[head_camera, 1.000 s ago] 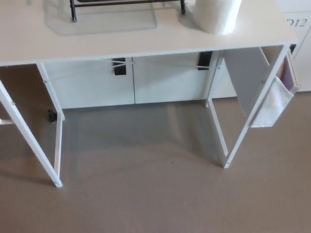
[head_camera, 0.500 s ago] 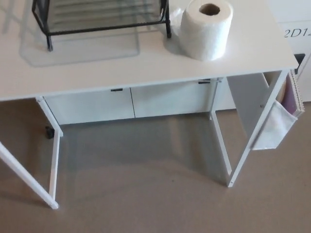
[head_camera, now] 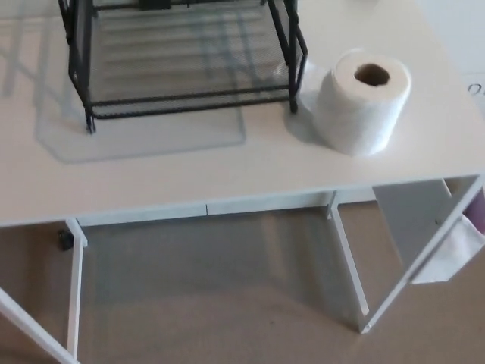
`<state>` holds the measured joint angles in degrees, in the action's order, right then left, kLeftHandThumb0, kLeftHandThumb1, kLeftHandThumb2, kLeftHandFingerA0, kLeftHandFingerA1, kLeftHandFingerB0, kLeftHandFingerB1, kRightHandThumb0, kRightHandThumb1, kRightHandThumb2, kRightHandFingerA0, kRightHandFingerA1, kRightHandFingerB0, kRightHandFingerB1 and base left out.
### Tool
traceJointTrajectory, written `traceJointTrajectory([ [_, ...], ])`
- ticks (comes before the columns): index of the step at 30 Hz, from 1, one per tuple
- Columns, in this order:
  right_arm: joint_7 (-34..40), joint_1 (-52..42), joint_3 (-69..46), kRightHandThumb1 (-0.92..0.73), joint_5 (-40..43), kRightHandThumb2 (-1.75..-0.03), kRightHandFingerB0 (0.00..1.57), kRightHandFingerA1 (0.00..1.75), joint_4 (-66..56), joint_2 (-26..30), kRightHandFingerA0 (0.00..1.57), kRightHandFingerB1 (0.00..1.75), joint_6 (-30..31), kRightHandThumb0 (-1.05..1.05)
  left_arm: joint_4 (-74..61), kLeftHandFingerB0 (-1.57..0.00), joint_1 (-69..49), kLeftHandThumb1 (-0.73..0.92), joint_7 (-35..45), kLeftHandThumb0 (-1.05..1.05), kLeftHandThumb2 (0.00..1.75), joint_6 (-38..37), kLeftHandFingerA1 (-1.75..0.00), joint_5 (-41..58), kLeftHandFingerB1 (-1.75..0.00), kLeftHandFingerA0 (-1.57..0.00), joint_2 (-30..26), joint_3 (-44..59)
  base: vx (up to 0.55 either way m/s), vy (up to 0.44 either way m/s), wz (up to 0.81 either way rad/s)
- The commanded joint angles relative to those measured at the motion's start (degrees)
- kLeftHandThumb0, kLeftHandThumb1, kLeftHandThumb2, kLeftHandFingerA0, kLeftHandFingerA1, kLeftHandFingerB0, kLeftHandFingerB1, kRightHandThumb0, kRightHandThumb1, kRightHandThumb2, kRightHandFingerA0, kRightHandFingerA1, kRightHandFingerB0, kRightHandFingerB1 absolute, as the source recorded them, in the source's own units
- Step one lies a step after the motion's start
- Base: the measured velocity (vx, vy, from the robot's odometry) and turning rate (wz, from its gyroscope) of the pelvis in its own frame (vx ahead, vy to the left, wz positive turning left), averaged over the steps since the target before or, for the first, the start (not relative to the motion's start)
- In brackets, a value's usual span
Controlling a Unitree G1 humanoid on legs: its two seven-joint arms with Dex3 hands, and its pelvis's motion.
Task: The robot walks towards a desk on which a file tray is kept in the middle and a toilet paper roll is kept on its right. The robot uses its right hand to hook on finger in the gap of the roll and grabs it, lifts it and places it on the tray.
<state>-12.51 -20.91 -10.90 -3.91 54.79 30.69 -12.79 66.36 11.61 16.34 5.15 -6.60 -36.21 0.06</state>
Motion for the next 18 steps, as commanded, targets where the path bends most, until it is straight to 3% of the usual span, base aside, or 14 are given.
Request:
traceJointTrajectory([
  [1, 0.4, -0.1, -0.5, -0.75, 1.0, -0.63, 0.08, 0.28, 0.1, 0.2, 0.09, 0.24, -0.3, -0.82, -0.4, -0.1, 0.2, 0.78, 0.0, -1.05, 1.26, 1.4, -0.68, -1.0, -0.52, -0.1, -0.5, -0.7, 0.24, -0.054, 0.01],
  [2, 0.4, -0.1, -0.6, -0.75, 1.1, -0.63, 0.08, 0.28, 0.1, 0.1, 0.09, 0.24, -0.3, -0.82, -0.2, -0.1, 0.7, 0.76, 0.4, -1.05, 1.26, 1.8, -0.65, -0.4, -0.49, -0.03, -0.4, -0.3, 0.24, -0.11, 0.14],
  [6, 0.4, 0.0, -0.8, -0.75, 1.0, -0.63, 0.08, 0.28, 0.2, 0.0, 0.09, 0.24, -0.3, -0.82, -0.1, -0.09, 1.2, 0.75, -0.5, -1.05, 1.25, 2.7, -0.69, -0.6, -0.53, -0.11, -0.2, -0.4, 0.24, -0.137, 0.2],
  [7, 0.4, 0.0, -0.8, -0.75, 0.9, -0.63, 0.08, 0.28, 0.2, 0.0, 0.09, 0.24, -0.3, -0.82, -0.5, -0.1, 0.9, 0.76, 0.2, -1.05, 1.26, 2.5, -0.64, -0.4, -0.48, -0.02, -0.3, -0.3, 0.28, -0.102, 0.38],
  [9, 0.4, 0.0, -0.9, -0.75, 0.9, -0.63, 0.08, 0.28, 0.2, 0.0, 0.09, 0.24, -0.3, -0.82, -0.7, -0.1, 0.9, 0.78, 0.4, -1.05, 1.27, 2.6, -0.64, -0.5, -0.47, -0.02, -0.4, -0.5, 0.26, -0.099, 0.09],
  [18, 0.4, -0.1, -0.9, -0.75, 0.8, -0.63, 0.08, 0.28, 0.3, -0.1, 0.09, 0.24, -0.4, -0.82, -1.1, -0.09, 1.0, 0.75, -0.8, -1.05, 1.24, 4.3, -0.66, -0.1, -0.51, -0.12, -0.3, -0.1, 0.09, 0.065, -0.09],
])
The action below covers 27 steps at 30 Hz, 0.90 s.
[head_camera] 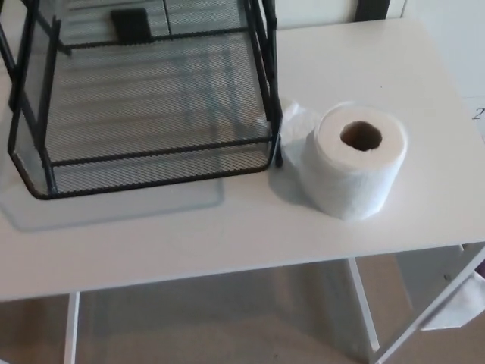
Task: The robot walks towards a desk on which a file tray is kept in the middle and a toilet paper roll is kept on its right. The robot uses its right hand to hook on finger in the gap of the roll and grabs it, lifts it and places it on the tray.
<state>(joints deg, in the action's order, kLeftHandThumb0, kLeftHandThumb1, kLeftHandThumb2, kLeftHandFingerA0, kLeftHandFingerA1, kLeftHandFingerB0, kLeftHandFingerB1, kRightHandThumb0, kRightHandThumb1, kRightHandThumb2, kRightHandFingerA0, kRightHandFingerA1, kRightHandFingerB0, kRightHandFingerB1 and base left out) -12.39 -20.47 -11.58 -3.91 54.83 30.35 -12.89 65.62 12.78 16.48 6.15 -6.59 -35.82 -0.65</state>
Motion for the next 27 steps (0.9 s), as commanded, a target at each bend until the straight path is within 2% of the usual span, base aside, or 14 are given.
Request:
traceJointTrajectory([
  [1, 0.3, -0.6, -0.2, -0.75, 0.8, -0.63, 0.08, 0.28, 0.2, 0.2, 0.09, 0.24, -0.3, -0.82, 0.0, -0.1, 0.1, 0.73, -1.4, -1.05, 1.22, 3.8, -0.67, 0.8, -0.53, -0.12, -0.4, 1.6, 0.1, 0.229, -0.06],
  [4, 0.3, -0.8, -0.3, -0.75, 0.8, -0.63, 0.08, 0.28, 0.4, 0.4, 0.09, 0.24, -0.4, -0.82, 0.3, -0.1, 0.0, 0.72, -0.4, -1.05, 1.21, 3.3, -0.67, 1.0, -0.53, -0.09, -0.4, 2.1, 0.1, 0.231, 0.08],
  [5, 0.2, -0.8, -0.3, -0.75, 0.8, -0.63, 0.08, 0.28, 0.4, 0.4, 0.09, 0.24, -0.4, -0.82, -0.2, -0.07, 0.0, 0.72, -1.1, -1.05, 1.21, 3.9, -0.69, 0.3, -0.56, -0.18, -0.4, 1.6, 0.06, 0.173, -0.22],
  [6, 0.2, -0.8, -0.3, -0.75, 0.8, -0.63, 0.08, 0.28, 0.4, 0.4, 0.09, 0.24, -0.4, -0.82, -0.2, -0.11, 0.0, 0.71, -0.2, -1.05, 1.18, 3.8, -0.66, 1.4, -0.54, -0.11, -0.5, 2.7, 0.02, 0.156, 0.03],
  [7, 0.2, -0.7, -0.4, -0.75, 0.8, -0.63, 0.08, 0.28, 0.5, 0.5, 0.09, 0.24, -0.4, -0.82, -0.6, -0.07, 0.0, 0.85, 0.1, -1.02, 0.72, 4.1, -0.7, 1.5, -0.5, -0.15, -0.4, 2.9, 0.03, 0.087, 0.04],
  [8, 0.2, -0.7, -0.4, -0.75, 0.8, -0.63, 0.08, 0.28, 0.5, 0.6, 0.09, 0.24, -0.4, -0.82, -1.3, -0.12, -0.2, 0.71, 0.3, -1.01, 1.16, 4.6, -0.63, 1.3, -0.51, -0.1, -0.5, 2.8, 0.0, 0.0, 0.0],
  [18, 0.0, -1.1, -0.6, -0.75, 0.7, -0.63, 0.08, 0.28, 0.8, 1.1, 0.09, 0.24, -0.6, -0.82, 0.1, -0.13, -3.2, 0.63, 5.0, -0.99, 1.03, -0.1, -0.66, 5.1, -0.56, -0.09, -1.0, 8.8, -0.01, -0.153, 0.08],
  [19, -8.1, 4.6, -18.0, -0.44, 22.0, -0.83, 0.04, 0.33, 0.1, -1.7, 0.03, 0.29, 6.7, -0.67, 0.7, 0.0, -3.8, 0.68, 5.6, -1.05, 1.22, -1.3, -0.64, 5.1, -0.37, -0.03, -1.3, 9.1, 0.0, -0.234, 0.03],
  [20, -8.1, 7.7, -21.0, -0.61, 24.0, -0.58, 0.1, 0.29, 4.4, -1.8, 0.03, 0.26, 7.5, -0.59, 1.1, 0.0, -4.3, 0.67, 5.5, -1.03, 1.22, -1.4, -0.62, 5.4, -0.39, -0.03, -1.5, 9.5, 0.04, -0.098, -0.03],
  [23, -7.3, 8.4, -23.0, -0.58, 24.1, -0.6, 0.12, 0.29, 1.2, -1.2, 0.07, 0.25, 10.3, -0.6, -1.5, -0.01, -6.8, 0.68, 5.2, -1.03, 1.19, -0.7, -0.66, 5.1, -0.37, -0.08, -1.9, 9.3, 0.01, -0.031, -0.01],
  [24, -7.9, 9.3, -25.0, -0.38, 26.1, -0.8, 0.05, 0.42, -1.9, -0.4, 0.0, 0.38, 12.1, -0.57, -2.8, 0.0, -8.2, 0.92, 6.0, -1.05, 0.7, 0.8, -0.74, 6.2, -0.36, -0.05, -2.2, 10.4, 0.0, 0.0, 0.0],
  [25, -7.8, 9.8, -24.5, -0.38, 24.5, -0.8, 0.05, 0.42, -1.8, 0.3, 0.0, 0.38, 11.0, -0.57, -2.4, 0.0, -8.4, 0.92, 6.0, -1.05, 0.7, 0.3, -0.74, 6.1, -0.36, -0.05, -2.3, 10.4, 0.0, 0.0, 0.0],
  [26, -8.0, 9.9, -25.1, -0.38, 24.8, -0.94, 0.0, 0.51, -2.7, -0.3, 0.01, 0.49, 10.4, -0.35, -2.7, -0.08, -8.7, 0.72, 5.8, -1.05, 1.25, 0.3, -0.63, 5.9, -0.33, 0.0, -2.3, 10.3, -0.02, 0.103, -0.09],
  [27, -8.2, 10.5, -25.3, -0.37, 24.5, -0.94, 0.0, 0.5, -3.1, -0.4, 0.01, 0.49, 8.4, -0.35, -2.8, 0.0, -8.8, 0.92, 5.5, -1.05, 0.71, 0.2, -0.74, 5.7, -0.47, -0.06, -2.1, 10.2, -0.02, 0.11, -0.09],
])
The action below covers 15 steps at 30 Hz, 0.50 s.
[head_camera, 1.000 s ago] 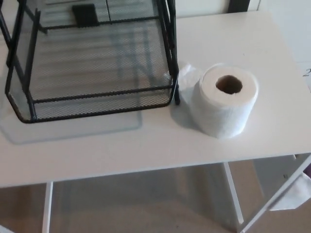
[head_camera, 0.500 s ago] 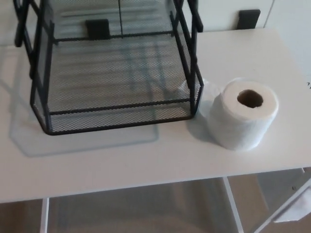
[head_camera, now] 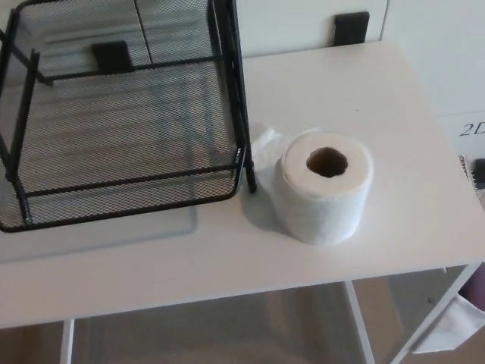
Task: The robot walks towards a desk on which a file tray is kept in the middle and a toilet paper roll is kept on its right. The robot uses its right hand to hook on finger in the gap of the roll and grabs it, lifts it and places it on the tray.
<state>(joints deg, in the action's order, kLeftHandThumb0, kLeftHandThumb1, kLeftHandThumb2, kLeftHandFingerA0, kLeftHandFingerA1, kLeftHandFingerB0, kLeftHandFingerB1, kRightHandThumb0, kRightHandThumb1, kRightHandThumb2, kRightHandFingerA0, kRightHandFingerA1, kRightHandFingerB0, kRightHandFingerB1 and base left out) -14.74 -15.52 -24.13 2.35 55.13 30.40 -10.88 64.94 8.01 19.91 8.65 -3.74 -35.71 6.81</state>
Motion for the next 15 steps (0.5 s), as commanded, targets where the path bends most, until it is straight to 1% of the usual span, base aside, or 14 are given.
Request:
traceJointTrajectory([
  [1, -6.4, 6.9, -12.2, -0.6, 16.4, -0.61, 0.09, 0.39, -2.1, 0.7, 0.21, 0.21, 4.6, -0.54, -1.3, 0.0, -3.6, 0.92, 1.9, -1.05, 0.71, -2.5, -0.76, 2.9, -0.44, -0.06, -2.0, 2.9, 0.0, 0.152, -0.1],
  [2, -6.4, 6.9, -11.8, -0.62, 15.6, -0.58, 0.09, 0.41, -5.0, 0.9, 0.29, 0.25, 3.8, -0.57, -0.6, -0.08, -3.3, 0.67, 2.2, -1.05, 1.24, -3.2, -0.59, 2.8, -0.34, 0.0, -1.9, 3.0, -0.01, 0.162, -0.13],
  [3, -5.6, 6.4, -11.7, -0.48, 15.4, -0.8, 0.06, 0.51, -9.2, 0.5, 0.23, 0.32, 4.1, -0.62, -0.1, 0.0, -3.1, 0.67, 2.5, -1.05, 1.22, -3.7, -0.6, 2.8, -0.35, -0.05, -1.8, 3.0, 0.0, 0.199, -0.07],
  [5, -5.7, 6.5, -12.3, -0.48, 15.2, -0.8, 0.06, 0.51, -10.6, 0.3, 0.23, 0.32, 5.2, -0.62, 0.0, 0.0, -3.1, 0.67, 2.7, -1.05, 1.22, -3.7, -0.6, 2.8, -0.35, -0.05, -1.7, 3.2, 0.0, 0.213, -0.09],
  [6, -6.3, 7.2, -12.4, -0.47, 15.0, -0.82, 0.03, 0.53, -11.2, 0.7, 0.23, 0.31, 5.2, -0.64, -0.7, 0.0, -3.6, 0.65, 2.9, -1.04, 1.15, -3.8, -0.69, 3.0, -0.41, -0.14, -1.7, 3.5, 0.0, 0.235, 0.53],
  [8, -7.1, 8.3, -12.5, -0.47, 14.7, -0.82, 0.03, 0.53, -12.3, 1.2, 0.23, 0.31, 5.3, -0.64, -1.7, 0.0, -4.3, 0.65, 3.1, -1.04, 1.15, -4.0, -0.69, 3.4, -0.41, -0.14, -1.5, 4.0, -0.02, 0.234, -0.1],
  [10, -7.4, 9.4, -12.0, -0.47, 13.5, -0.82, 0.05, 0.52, -13.5, 2.2, 0.22, 0.31, 5.3, -0.69, -1.8, 0.0, -4.3, 0.65, 2.2, -1.05, 1.14, -2.5, -0.74, 3.1, -0.37, -0.15, -1.5, 4.2, -0.02, 0.056, 0.03],
  [11, -9.1, 9.6, -12.2, -0.47, 14.5, -0.81, 0.05, 0.52, -15.3, 2.5, 0.17, 0.3, 5.8, -0.68, -1.4, 0.0, -4.5, 0.65, 2.6, -1.03, 1.21, -3.5, -0.62, 2.8, -0.35, -0.05, -1.8, 4.2, 0.0, 0.0, 0.0],
  [12, -9.3, 10.0, -12.3, -0.32, 14.8, -0.93, 0.0, 0.51, -16.8, 2.8, 0.03, 0.5, 6.7, -0.37, -1.8, -0.01, -4.8, 0.68, 2.7, -1.05, 1.24, -3.0, -0.59, 2.5, -0.34, 0.0, -1.9, 4.0, -0.01, 0.01, 0.07],
  [13, -9.2, 9.3, -11.3, -0.48, 14.2, -0.84, 0.06, 0.54, -24.4, 3.6, 0.2, 0.51, 7.7, -0.72, -1.8, 0.0, -4.9, 0.71, 2.9, -1.05, 1.23, -3.0, -0.57, 2.3, -0.33, -0.03, -2.0, 4.0, 0.0, 0.0, 0.0],
  [14, -8.8, 9.2, -10.8, -0.47, 13.4, -0.86, 0.08, 0.54, -27.4, 3.9, 0.24, 0.53, 7.4, -0.73, -1.4, 0.0, -4.9, 0.7, 2.9, -1.05, 1.23, -3.2, -0.59, 2.2, -0.33, -0.05, -2.0, 4.0, -0.01, 0.003, 0.08],
  [15, -9.3, 9.6, -10.5, -0.47, 13.4, -0.85, 0.05, 0.57, -29.3, 4.3, 0.23, 0.53, 7.4, -0.72, -1.3, 0.0, -5.0, 0.69, 2.9, -1.05, 1.22, -3.5, -0.59, 2.2, -0.33, -0.05, -2.0, 4.0, -0.01, 0.002, 0.1],
])
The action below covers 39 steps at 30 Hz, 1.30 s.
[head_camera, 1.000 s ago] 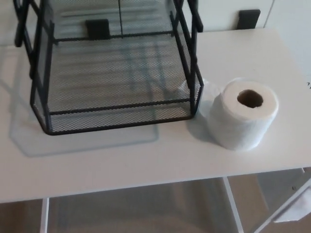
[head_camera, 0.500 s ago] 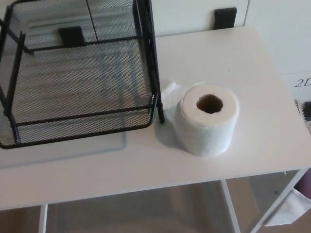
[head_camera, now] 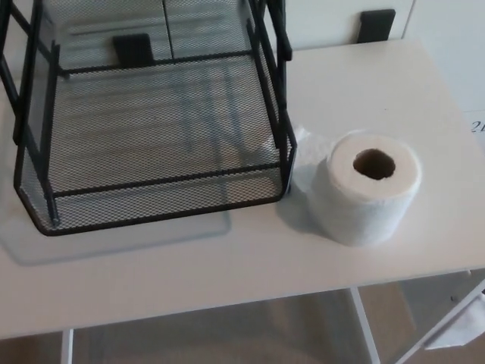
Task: The robot walks towards a desk on which a file tray is kept in the middle and a toilet paper roll is kept on its right. The robot uses its right hand to hook on finger in the gap of the roll and grabs it, lifts it and places it on the tray.
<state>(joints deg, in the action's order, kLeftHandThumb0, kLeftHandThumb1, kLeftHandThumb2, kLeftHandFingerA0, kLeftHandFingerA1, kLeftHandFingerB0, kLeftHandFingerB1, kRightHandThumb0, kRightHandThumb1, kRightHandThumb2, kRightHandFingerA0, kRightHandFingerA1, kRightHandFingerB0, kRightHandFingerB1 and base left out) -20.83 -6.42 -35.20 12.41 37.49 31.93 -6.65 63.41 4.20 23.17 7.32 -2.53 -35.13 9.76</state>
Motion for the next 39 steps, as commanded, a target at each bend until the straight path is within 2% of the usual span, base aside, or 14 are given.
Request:
traceJointTrajectory([
  [1, -4.1, 0.8, 0.6, -0.47, 3.8, -0.85, 0.05, 0.57, -12.9, 3.0, 0.23, 0.53, 3.0, -0.72, 0.2, 0.0, -1.3, 0.69, -0.2, -1.05, 1.22, -2.3, -0.59, 1.3, -0.33, -0.05, -2.5, 1.4, -0.01, 0.004, 0.07],
  [3, -3.9, 1.4, 1.2, -0.57, 4.0, -0.57, 0.14, 0.59, -16.3, 3.3, 0.29, 0.55, 4.6, -0.75, 0.3, 0.0, -1.2, 0.68, -0.4, -1.05, 1.21, -2.1, -0.6, 1.4, -0.35, -0.04, -2.3, 1.5, -0.01, 0.005, 0.05],
  [5, -4.0, 2.9, 2.9, -0.44, 4.1, -0.86, 0.1, 0.65, -23.3, 3.4, 0.33, 0.52, 5.6, -0.79, -1.4, 0.0, -2.0, 0.65, -0.6, -1.04, 1.16, -1.0, -0.67, 2.1, -0.36, -0.08, -2.1, 2.2, 0.0, 0.0, 0.0],
  [20, -8.3, 4.1, 12.5, -0.36, 3.8, -0.76, 0.04, 0.55, -50.5, 9.9, 0.17, 0.44, 20.1, -0.64, -1.4, 0.0, -1.5, 0.66, -0.7, -1.02, 1.19, -0.2, -0.62, 1.6, -0.38, -0.06, -2.2, 1.7, 0.0, 0.0, 0.0],
  [21, -9.2, 4.5, 13.6, -0.45, 3.3, -0.54, 0.09, 0.5, -50.7, 10.5, 0.19, 0.36, 19.3, -0.63, -1.5, 0.0, -1.4, 0.92, -1.1, -1.05, 0.71, -0.2, -0.7, 1.5, -0.47, -0.01, -2.1, 1.6, 0.0, 0.0, 0.0],
  [22, -9.8, 4.5, 15.0, -0.37, 1.7, -0.77, 0.04, 0.53, -52.1, 11.8, 0.17, 0.42, 19.4, -0.66, -1.4, -0.03, -1.3, 0.7, -0.9, -1.05, 1.22, 0.0, -0.58, 1.8, -0.37, -0.04, -2.0, 1.8, 0.0, 0.0, 0.0],
  [25, -10.2, 5.0, 17.8, -0.37, 0.6, -0.75, 0.08, 0.52, -54.0, 13.7, 0.2, 0.41, 20.5, -0.67, -1.3, 0.0, -1.3, 0.69, -1.4, -1.03, 1.21, 0.1, -0.59, 1.9, -0.38, -0.03, -1.8, 2.0, 0.0, 0.0, 0.0],
  [27, -11.3, 6.1, 23.1, -0.39, -5.0, -0.74, 0.07, 0.5, -54.7, 16.6, 0.22, 0.38, 17.6, -0.65, -0.5, 0.0, -1.0, 0.91, -2.2, -1.05, 0.68, 0.6, -0.85, 1.7, -0.48, 0.0, -1.8, 2.0, 0.0, 0.0, 0.0],
  [28, -11.5, 6.9, 24.7, -0.39, -5.7, -0.75, 0.07, 0.51, -54.7, 17.4, 0.2, 0.39, 17.4, -0.66, -0.5, -0.04, -0.7, 0.66, -1.9, -1.05, 1.2, 1.7, -0.62, 2.8, -0.38, -0.02, -1.6, 3.0, 0.0, 0.0, 0.0],
  [29, -11.4, 7.4, 26.2, -0.4, -7.1, -0.76, 0.08, 0.5, -54.9, 18.3, 0.21, 0.39, 16.9, -0.67, -0.5, 0.0, -0.8, 0.9, -2.1, -1.05, 0.7, 1.0, -0.75, 2.3, -0.48, 0.0, -1.6, 2.7, 0.0, 0.0, 0.0],
  [30, -11.4, 8.0, 27.5, -0.4, -7.8, -0.75, 0.09, 0.49, -55.4, 18.9, 0.2, 0.39, 17.9, -0.67, -0.1, 0.0, -0.6, 0.65, -2.3, -1.0, 1.19, 0.7, -0.61, 1.9, -0.4, -0.03, -1.6, 2.5, 0.0, 0.0, 0.0],
  [31, -11.2, 8.5, 28.6, -0.4, -8.5, -0.76, 0.1, 0.48, -55.8, 19.2, 0.2, 0.39, 18.4, -0.67, 0.0, 0.0, -0.6, 0.65, -2.1, -1.01, 1.19, 0.5, -0.61, 1.7, -0.4, -0.04, -1.7, 2.3, 0.0, 0.0, 0.0],
  [32, -11.1, 8.8, 29.2, -0.4, -9.0, -0.75, 0.11, 0.49, -56.1, 19.4, 0.19, 0.38, 18.4, -0.66, 0.0, 0.0, -0.6, 0.92, -2.1, -1.05, 0.69, 0.5, -0.73, 1.7, -0.44, -0.01, -1.7, 2.3, 0.0, 0.0, 0.0],
  [39, -11.9, 12.0, 34.0, -0.53, -13.5, -0.56, 0.17, 0.41, -54.4, 20.7, 0.17, 0.27, 15.4, -0.63, -1.2, 0.0, -1.4, 0.92, -2.3, -1.05, 0.73, -0.2, -0.73, 0.8, -0.45, -0.02, -2.1, 0.9, 0.0, 0.0, 0.0],
])
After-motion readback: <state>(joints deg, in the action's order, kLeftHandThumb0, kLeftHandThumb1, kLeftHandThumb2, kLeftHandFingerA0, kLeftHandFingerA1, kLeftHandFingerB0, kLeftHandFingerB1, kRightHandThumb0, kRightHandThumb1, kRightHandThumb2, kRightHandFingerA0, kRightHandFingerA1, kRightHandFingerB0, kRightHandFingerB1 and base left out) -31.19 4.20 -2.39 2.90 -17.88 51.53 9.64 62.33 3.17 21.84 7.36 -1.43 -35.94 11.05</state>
